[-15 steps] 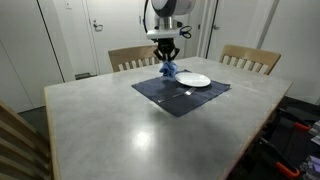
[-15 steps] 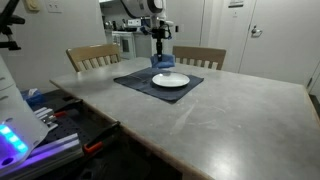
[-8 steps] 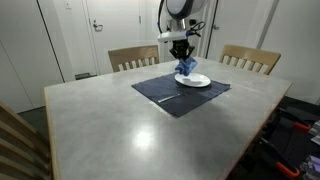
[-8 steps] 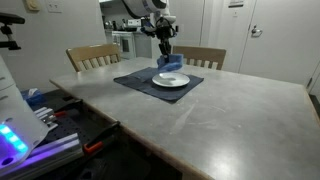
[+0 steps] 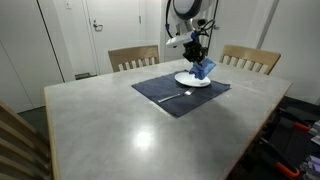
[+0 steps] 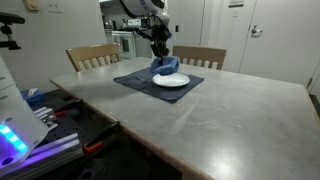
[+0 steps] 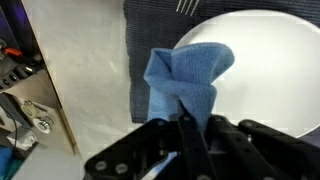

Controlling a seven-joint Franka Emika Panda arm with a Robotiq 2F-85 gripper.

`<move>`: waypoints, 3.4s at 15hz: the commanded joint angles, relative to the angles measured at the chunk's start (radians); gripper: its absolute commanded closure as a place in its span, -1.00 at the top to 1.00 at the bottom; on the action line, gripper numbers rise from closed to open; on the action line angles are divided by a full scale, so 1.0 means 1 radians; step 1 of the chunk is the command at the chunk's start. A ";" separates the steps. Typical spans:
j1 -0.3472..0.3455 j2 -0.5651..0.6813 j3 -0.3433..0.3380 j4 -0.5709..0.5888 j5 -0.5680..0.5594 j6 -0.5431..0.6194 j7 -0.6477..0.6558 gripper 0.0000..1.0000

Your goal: Pick up the blue towel from the table, wipe the white plate with it and put the towel back on the table.

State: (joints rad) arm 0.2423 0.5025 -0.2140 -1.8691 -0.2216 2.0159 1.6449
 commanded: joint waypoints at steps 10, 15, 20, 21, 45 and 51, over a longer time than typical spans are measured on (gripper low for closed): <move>-0.109 0.002 0.080 -0.040 0.055 0.061 0.137 -0.95; -0.153 0.000 0.094 -0.069 0.072 0.156 0.048 -0.95; -0.186 0.002 0.111 -0.109 0.144 0.278 -0.072 -0.95; -0.188 0.001 0.111 -0.116 0.157 0.294 -0.091 -0.95; -0.184 0.134 0.099 -0.063 0.271 0.339 -0.198 -0.95; -0.262 0.150 0.145 -0.038 0.469 0.362 -0.254 -0.95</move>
State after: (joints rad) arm 0.0318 0.5888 -0.1091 -1.9420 0.1531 2.3328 1.4384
